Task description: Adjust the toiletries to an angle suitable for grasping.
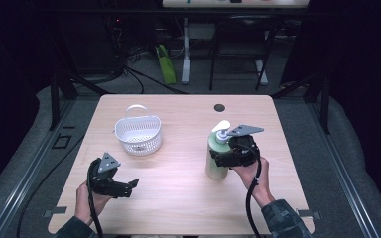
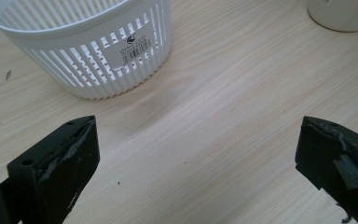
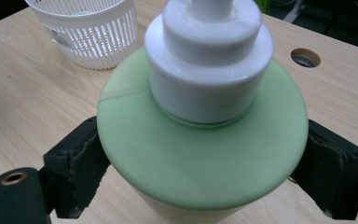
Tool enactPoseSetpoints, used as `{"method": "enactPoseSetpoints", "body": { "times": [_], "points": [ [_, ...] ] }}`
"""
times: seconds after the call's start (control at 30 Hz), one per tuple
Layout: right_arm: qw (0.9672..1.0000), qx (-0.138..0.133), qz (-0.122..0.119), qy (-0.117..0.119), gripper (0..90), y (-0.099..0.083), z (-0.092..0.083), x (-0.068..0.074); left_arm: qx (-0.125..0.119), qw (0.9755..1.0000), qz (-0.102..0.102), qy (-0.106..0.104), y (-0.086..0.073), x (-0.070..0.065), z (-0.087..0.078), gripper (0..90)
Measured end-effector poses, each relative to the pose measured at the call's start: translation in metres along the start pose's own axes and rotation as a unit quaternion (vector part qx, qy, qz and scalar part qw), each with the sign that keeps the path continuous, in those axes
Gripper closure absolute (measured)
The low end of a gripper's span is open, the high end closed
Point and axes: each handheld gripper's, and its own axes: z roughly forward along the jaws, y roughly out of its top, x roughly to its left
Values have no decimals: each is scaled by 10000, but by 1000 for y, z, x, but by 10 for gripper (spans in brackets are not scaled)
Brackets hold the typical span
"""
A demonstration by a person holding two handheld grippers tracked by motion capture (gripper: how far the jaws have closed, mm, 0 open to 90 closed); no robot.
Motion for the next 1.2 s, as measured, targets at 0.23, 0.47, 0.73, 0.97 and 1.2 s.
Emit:
{"method": "enactPoseSetpoints", "body": {
  "times": [0.23,0.47,0.73,0.97,1.2],
  "points": [
    [9998,-18,-108,167,117,1,3,10,19,10000,-32,32,0,2,0,0],
    [9993,-15,-202,299,117,3,6,22,5,10000,-25,43,0,1,0,0],
    [9985,-17,-334,431,117,6,9,33,-10,10000,-31,26,0,1,0,0],
    [9973,-18,-446,590,117,8,13,48,-17,10000,2,18,0,0,0,0],
    [9961,1,-528,705,117,9,15,58,-37,10000,3,34,0,0,-1,0]
  ]
}}
